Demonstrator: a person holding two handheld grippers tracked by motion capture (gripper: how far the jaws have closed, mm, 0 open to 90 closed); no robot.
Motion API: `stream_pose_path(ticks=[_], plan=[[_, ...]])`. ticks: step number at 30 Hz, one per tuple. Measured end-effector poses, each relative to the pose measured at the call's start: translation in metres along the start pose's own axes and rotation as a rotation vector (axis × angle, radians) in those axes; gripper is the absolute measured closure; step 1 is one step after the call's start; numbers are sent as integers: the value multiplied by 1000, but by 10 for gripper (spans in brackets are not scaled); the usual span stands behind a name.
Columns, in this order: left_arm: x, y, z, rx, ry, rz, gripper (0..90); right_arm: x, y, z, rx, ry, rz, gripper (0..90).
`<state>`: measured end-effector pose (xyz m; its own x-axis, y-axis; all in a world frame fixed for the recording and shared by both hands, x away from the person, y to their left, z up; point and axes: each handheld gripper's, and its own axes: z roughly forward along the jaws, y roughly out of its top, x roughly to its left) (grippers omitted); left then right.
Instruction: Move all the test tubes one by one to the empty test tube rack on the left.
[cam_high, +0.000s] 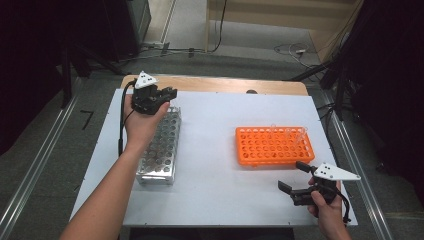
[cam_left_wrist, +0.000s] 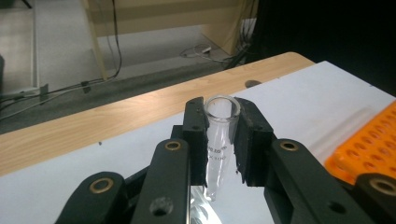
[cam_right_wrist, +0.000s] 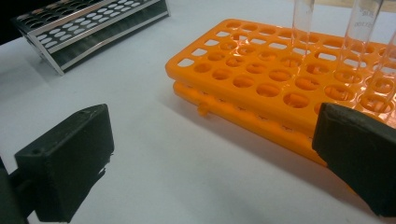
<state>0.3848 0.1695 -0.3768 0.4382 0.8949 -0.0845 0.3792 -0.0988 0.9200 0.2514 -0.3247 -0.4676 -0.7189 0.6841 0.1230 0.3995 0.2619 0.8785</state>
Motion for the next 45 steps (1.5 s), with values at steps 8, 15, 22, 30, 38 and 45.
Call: stream_pose_path(ticks=[8, 15, 22, 30, 38, 45], plan=[[9, -7, 18, 41, 40, -15, 757, 0, 0, 0, -1, 5, 2, 0], [9, -10, 26, 69, 57, -1, 756, 0, 0, 0, 0, 6, 2, 0], [6, -15, 33, 105, 62, 22, 756, -1, 0, 0, 0, 4, 3, 0], [7, -18, 37, 131, 61, 16, 755, 0, 0, 0, 1, 4, 5, 0], [12, -28, 41, 152, 59, -26, 753, -1, 0, 1, 2, 2, 2, 0], [13, -31, 42, 180, 43, -36, 745, -1, 0, 2, 6, -1, 4, 0]])
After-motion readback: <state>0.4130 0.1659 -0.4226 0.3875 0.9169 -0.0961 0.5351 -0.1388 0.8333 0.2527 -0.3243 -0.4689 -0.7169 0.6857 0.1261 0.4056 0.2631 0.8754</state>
